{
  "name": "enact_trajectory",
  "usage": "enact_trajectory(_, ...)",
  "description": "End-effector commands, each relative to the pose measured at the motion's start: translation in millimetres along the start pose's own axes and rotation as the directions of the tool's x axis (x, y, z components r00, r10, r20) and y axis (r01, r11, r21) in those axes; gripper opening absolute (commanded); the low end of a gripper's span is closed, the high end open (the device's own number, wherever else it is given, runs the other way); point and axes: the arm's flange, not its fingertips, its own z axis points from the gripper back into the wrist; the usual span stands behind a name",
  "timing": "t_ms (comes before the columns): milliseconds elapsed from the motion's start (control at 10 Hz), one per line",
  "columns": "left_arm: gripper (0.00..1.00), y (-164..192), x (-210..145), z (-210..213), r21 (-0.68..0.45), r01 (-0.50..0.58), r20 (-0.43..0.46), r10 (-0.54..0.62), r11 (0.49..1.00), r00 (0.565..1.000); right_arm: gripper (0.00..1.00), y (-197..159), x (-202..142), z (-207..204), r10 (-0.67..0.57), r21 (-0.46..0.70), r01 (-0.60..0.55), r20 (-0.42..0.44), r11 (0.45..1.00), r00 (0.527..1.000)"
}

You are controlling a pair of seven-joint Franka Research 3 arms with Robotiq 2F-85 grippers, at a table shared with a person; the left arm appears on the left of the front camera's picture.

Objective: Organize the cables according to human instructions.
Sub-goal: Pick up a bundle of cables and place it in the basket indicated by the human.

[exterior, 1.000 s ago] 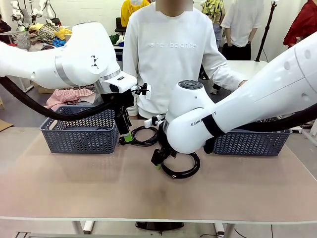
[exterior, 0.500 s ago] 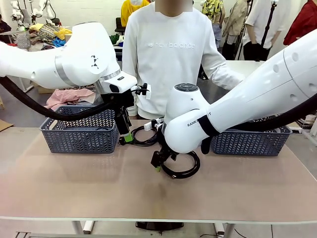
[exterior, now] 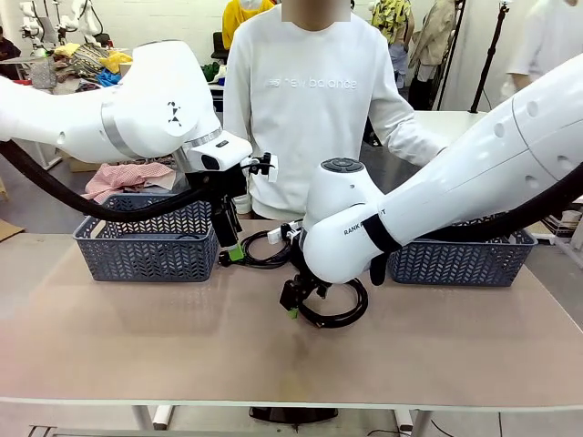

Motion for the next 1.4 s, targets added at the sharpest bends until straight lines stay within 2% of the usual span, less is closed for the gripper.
enact_trajectory(0,1.0,-0.6,-0.6,0.0,0.002,0.0,0.001,0.0,1.0,1.0,1.0,1.4,14.9,-1.1,-0.025,-0.046,0.024,-0.014,0.999,1.0)
enact_trajectory(600,1.0,-0.6,-0.6,0.0,0.002,0.0,0.001,0.0,1.0,1.0,1.0,-0.3,21.5,-6.4,-0.031,-0.038,0.03,-0.03,0.999,0.999)
enact_trajectory(700,1.0,-0.6,-0.6,0.0,0.002,0.0,0.001,0.0,1.0,1.0,0.87,-0.2,21.9,-5.4,-0.031,-0.046,0.03,-0.02,0.999,0.999)
enact_trajectory(800,1.0,-0.6,-0.6,0.0,0.002,0.0,0.001,0.0,1.0,1.0,0.8,-0.1,22.5,-4.3,-0.032,-0.051,0.032,-0.014,0.998,0.999)
enact_trajectory(900,1.0,-0.6,-0.6,0.0,0.002,0.0,0.001,0.0,1.0,1.0,0.67,-0.5,22.8,-4.3,-0.035,-0.046,0.035,-0.013,0.998,0.999)
enact_trajectory(1000,1.0,-0.6,-0.6,0.0,0.002,0.0,0.001,0.0,1.0,1.0,0.6,-0.7,22.4,-4.4,-0.036,-0.047,0.035,-0.015,0.998,0.999)
enact_trajectory(1100,1.0,-0.6,-0.6,0.0,0.002,0.0,0.001,0.0,1.0,1.0,0.47,-0.8,22.0,-6.1,-0.038,-0.043,0.037,-0.018,0.998,0.999)
enact_trajectory(1200,1.0,-0.6,-0.6,0.0,0.002,0.0,0.001,0.0,1.0,1.0,0.4,0.2,21.4,-8.6,-0.035,-0.039,0.034,-0.024,0.999,0.999)
enact_trajectory(1300,1.0,-0.6,-0.6,0.0,0.002,0.0,0.001,0.0,1.0,1.0,0.27,0.8,21.4,-9.5,-0.034,-0.035,0.033,-0.025,0.999,0.999)
